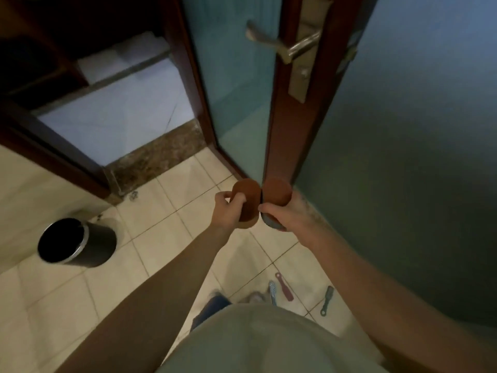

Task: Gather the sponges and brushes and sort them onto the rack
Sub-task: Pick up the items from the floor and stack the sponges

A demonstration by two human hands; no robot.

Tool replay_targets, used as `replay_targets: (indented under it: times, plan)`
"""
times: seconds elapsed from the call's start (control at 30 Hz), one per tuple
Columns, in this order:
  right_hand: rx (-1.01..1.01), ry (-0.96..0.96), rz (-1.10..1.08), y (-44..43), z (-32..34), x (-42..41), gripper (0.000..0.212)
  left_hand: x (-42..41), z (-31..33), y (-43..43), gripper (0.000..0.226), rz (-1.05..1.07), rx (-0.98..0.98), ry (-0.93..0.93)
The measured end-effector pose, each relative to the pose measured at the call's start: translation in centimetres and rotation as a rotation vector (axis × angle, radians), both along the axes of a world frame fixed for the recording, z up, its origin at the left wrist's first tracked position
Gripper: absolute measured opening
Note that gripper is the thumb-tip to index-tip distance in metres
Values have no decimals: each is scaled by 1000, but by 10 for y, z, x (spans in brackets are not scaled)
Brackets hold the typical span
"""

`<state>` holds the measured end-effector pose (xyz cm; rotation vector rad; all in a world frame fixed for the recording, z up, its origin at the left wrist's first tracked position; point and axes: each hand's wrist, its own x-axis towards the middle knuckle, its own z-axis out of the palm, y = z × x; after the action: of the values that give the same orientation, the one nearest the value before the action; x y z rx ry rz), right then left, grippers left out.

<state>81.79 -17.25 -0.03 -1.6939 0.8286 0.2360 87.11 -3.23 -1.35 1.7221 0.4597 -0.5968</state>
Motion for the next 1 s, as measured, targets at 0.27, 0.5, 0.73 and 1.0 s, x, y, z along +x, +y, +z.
replay_targets:
  times: [0.27,0.5,0.73,1.0]
  plan:
    - [-180,39,-218,-51,27,-28,74,18,31,-71,32,-299,-80,-20]
    - [-257,57,-635,-65,52,-70,61,10,62,-121,33,-844,-17,-88]
    - [-258,4,-959,-48,74,-143,52,-39,94,-151,37,-1303,-43,-219]
    - [-345,-44,-1234,-11,106,-259,84,-143,119,-175,95,-1676,-125,-283]
